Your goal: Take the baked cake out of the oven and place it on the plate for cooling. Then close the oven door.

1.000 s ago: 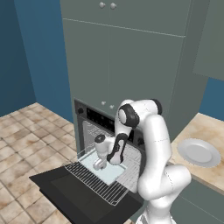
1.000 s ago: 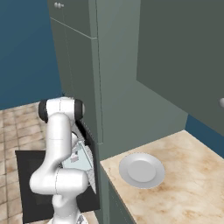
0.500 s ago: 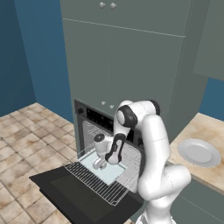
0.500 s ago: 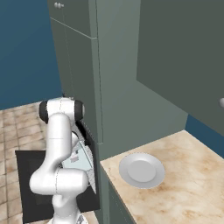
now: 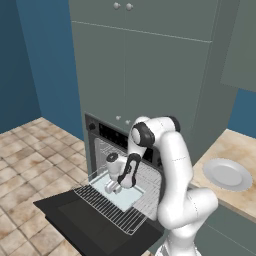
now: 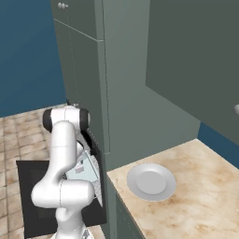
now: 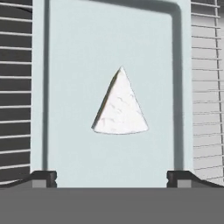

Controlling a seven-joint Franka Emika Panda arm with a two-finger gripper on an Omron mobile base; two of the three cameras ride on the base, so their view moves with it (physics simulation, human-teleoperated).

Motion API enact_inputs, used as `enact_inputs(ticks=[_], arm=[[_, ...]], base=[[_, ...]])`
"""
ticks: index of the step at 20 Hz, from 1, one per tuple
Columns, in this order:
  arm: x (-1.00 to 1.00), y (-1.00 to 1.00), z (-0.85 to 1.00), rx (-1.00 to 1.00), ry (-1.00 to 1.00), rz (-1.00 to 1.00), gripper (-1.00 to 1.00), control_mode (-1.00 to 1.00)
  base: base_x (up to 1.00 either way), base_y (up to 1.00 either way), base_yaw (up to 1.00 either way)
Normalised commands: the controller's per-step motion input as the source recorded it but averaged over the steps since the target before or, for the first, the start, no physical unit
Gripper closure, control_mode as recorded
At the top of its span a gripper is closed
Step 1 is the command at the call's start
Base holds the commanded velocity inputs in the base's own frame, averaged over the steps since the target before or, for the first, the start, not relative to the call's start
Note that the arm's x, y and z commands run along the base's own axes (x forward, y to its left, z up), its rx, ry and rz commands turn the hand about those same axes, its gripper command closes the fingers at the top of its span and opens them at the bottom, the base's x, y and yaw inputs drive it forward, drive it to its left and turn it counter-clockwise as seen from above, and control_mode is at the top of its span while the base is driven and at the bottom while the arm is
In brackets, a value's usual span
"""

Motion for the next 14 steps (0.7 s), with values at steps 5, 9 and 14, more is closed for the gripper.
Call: enact_inputs(ticks=[5, 9, 14], arm=[[0.20, 0.05, -0.13, 0.00, 0.03, 0.02, -1.00, -1.00], [0.22, 0.02, -0.11, 0.00, 0.00, 0.02, -1.00, -1.00], [0.20, 0.04, -0.10, 0.00, 0.00, 0.02, -1.00, -1.00]], base=[[0.00, 0.00, 0.00], [0.00, 0.00, 0.00], [0.00, 0.00, 0.00]])
